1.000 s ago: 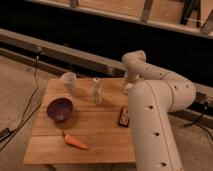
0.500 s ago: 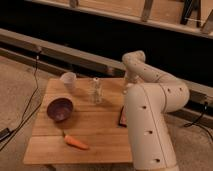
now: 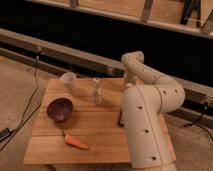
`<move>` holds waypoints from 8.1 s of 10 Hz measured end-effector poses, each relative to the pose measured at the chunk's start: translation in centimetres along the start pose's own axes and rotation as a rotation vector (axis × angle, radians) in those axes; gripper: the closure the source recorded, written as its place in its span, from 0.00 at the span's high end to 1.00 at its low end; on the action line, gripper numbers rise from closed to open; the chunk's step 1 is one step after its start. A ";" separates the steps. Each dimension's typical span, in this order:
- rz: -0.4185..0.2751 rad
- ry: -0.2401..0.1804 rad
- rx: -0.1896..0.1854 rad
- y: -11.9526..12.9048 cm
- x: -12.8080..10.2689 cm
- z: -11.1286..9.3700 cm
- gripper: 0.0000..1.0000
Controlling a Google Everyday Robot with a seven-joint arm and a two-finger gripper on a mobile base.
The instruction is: Place the white sponge in the ceramic cup
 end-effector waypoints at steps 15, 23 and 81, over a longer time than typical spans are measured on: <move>-0.181 -0.001 0.036 7.2 3.7 -10.8 0.00; -0.423 -0.115 0.109 17.4 3.6 -17.8 0.00; -1.090 -0.579 -0.534 39.2 9.4 -16.2 0.00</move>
